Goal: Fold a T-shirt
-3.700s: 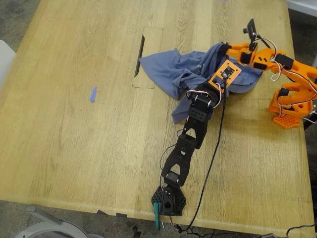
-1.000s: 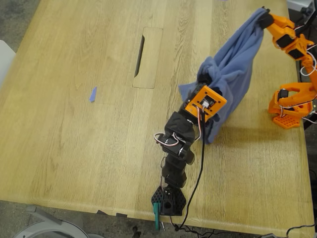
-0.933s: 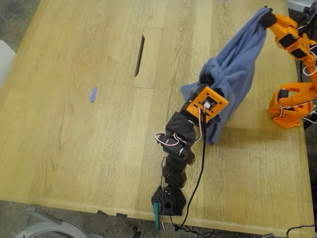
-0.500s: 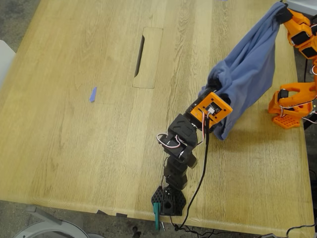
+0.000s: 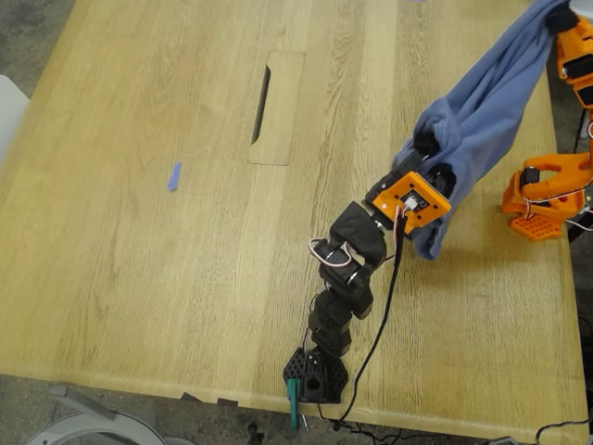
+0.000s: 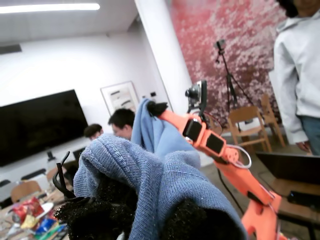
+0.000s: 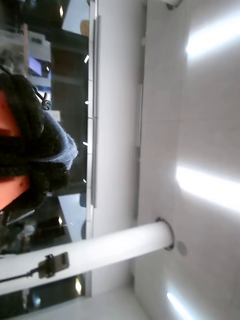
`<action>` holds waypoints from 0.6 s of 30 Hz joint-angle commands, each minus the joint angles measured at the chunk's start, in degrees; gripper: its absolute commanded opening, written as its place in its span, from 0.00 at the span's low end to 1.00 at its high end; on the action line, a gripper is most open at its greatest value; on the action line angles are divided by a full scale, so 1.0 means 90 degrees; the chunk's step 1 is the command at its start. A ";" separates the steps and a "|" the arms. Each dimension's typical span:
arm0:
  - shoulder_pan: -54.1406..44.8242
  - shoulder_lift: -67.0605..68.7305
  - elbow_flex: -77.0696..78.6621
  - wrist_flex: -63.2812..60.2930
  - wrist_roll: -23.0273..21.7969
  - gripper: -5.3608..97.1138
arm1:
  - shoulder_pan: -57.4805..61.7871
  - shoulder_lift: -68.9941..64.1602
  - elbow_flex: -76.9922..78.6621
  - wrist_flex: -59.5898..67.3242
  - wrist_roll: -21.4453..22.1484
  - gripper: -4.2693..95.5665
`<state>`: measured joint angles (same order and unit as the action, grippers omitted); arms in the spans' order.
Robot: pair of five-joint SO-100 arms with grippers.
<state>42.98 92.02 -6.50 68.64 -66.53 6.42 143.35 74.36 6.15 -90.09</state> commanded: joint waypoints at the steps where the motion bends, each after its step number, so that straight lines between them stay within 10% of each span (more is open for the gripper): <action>1: -0.0078 0.0596 0.0039 -0.0771 0.0059 0.05 | 0.0244 -0.0156 -0.0371 -0.0459 -0.0039 0.04; 18: 0.0410 0.1035 0.0176 -0.0752 -0.0234 0.05 | 0.0527 -0.0254 -0.1953 0.1309 0.0010 0.05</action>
<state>44.21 92.90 -4.66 63.11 -68.38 10.55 140.62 60.12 16.96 -90.09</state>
